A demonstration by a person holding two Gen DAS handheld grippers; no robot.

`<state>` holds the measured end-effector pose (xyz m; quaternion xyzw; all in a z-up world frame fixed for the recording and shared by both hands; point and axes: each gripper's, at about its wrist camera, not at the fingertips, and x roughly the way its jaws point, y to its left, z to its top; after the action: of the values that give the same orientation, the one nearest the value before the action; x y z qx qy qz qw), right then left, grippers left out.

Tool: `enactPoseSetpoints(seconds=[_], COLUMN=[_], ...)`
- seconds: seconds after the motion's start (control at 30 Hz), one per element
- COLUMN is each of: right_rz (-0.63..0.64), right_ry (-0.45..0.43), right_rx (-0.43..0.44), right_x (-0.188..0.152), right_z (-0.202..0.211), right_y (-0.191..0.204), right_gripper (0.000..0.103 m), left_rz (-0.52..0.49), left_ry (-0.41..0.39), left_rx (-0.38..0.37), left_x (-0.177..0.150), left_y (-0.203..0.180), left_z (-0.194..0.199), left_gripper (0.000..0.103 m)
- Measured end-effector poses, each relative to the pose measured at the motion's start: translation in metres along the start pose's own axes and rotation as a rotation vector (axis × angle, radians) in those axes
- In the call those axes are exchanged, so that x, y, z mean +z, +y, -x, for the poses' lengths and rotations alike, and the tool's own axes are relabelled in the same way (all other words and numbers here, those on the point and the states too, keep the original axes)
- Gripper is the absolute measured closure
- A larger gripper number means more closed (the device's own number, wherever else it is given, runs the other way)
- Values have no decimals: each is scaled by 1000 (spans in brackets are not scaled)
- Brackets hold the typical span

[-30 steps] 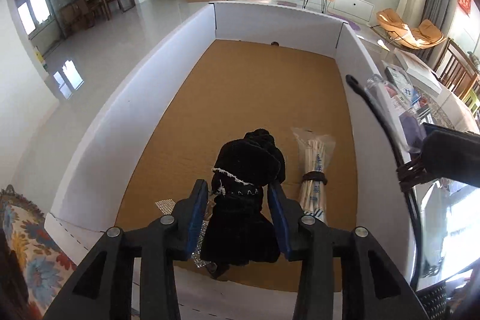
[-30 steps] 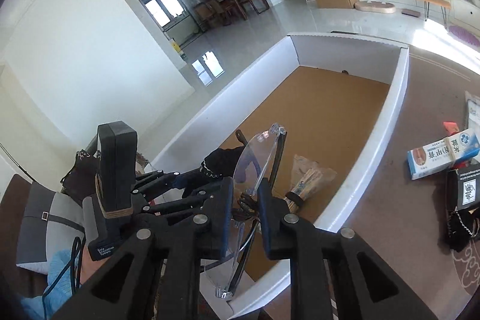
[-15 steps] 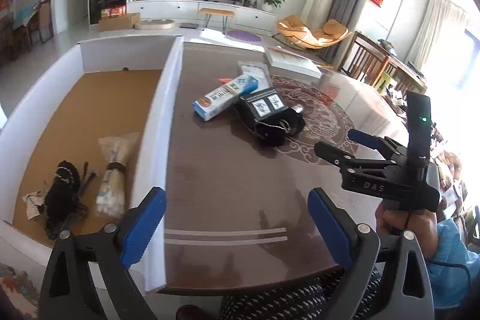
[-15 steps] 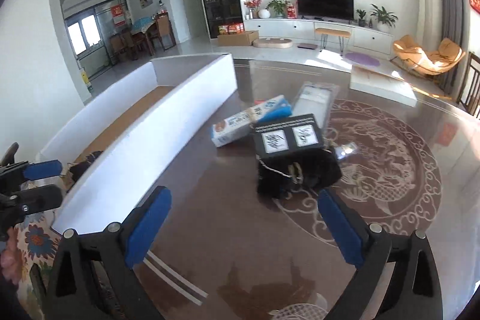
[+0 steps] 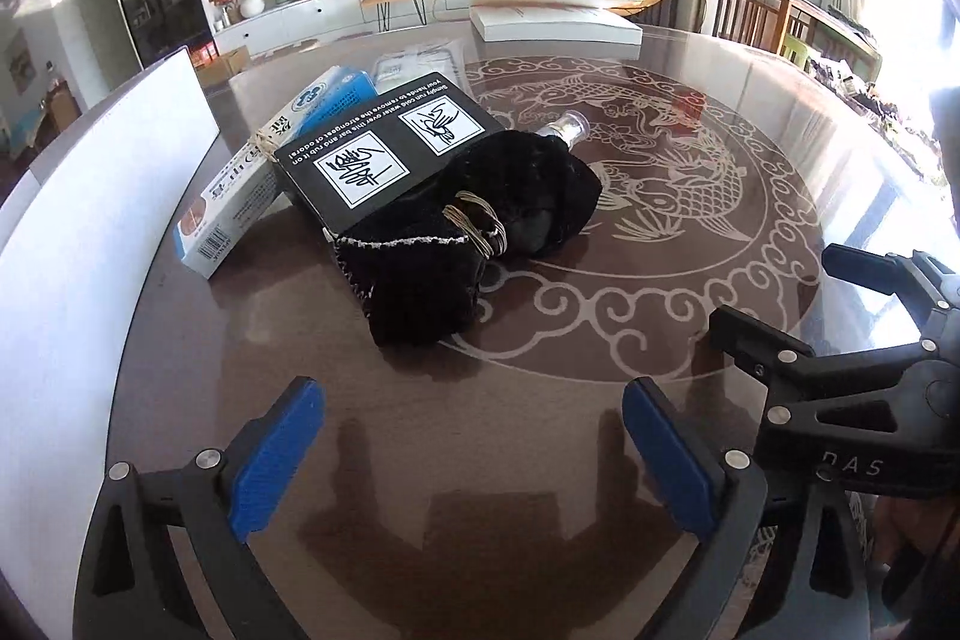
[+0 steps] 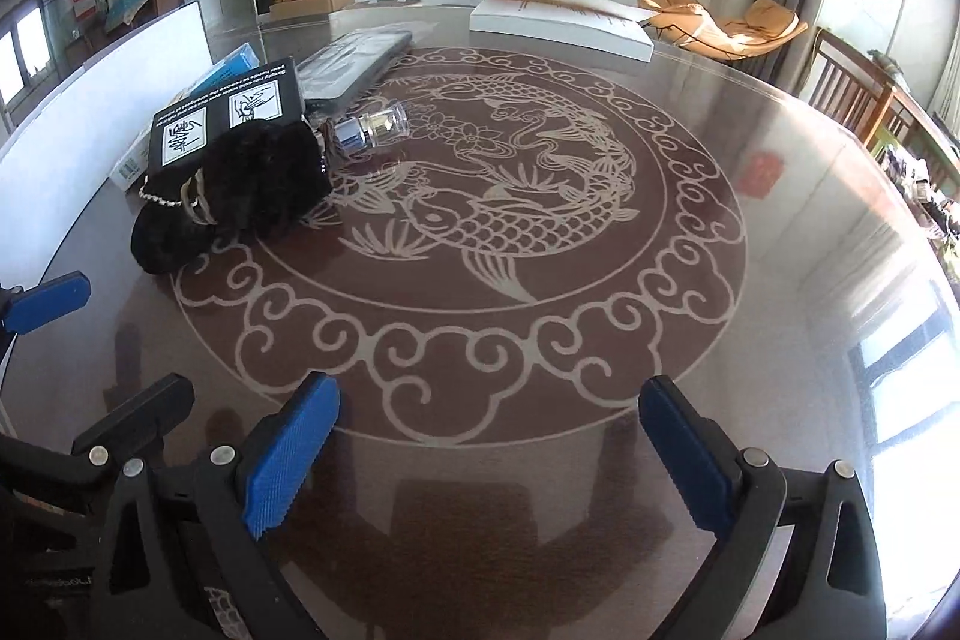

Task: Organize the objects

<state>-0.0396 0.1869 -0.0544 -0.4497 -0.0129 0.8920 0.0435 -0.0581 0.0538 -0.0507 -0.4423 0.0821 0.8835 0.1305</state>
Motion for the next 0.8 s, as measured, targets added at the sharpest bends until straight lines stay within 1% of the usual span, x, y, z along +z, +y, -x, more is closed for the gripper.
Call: enactPoseSetpoints(seconds=[0.03, 0.07, 0.2, 0.8], right_rz=[-19, -41, -50, -50], right_ry=[10, 21, 20, 20], right_rx=[8, 29, 23, 22], right_x=[5, 10, 15, 14], right_z=[-6, -11, -15, -14], right_y=[-3, -5, -6, -5], right_gripper=[0, 0, 0, 0], left_rz=[24, 40, 47, 48], left_ry=[22, 34, 16, 16], left_rx=[-13, -12, 0, -2], left_x=[3, 5, 4, 3], left_y=[5, 8, 10, 9], left_z=[-6, -11, -12, -13], left_gripper=[2, 0, 0, 0])
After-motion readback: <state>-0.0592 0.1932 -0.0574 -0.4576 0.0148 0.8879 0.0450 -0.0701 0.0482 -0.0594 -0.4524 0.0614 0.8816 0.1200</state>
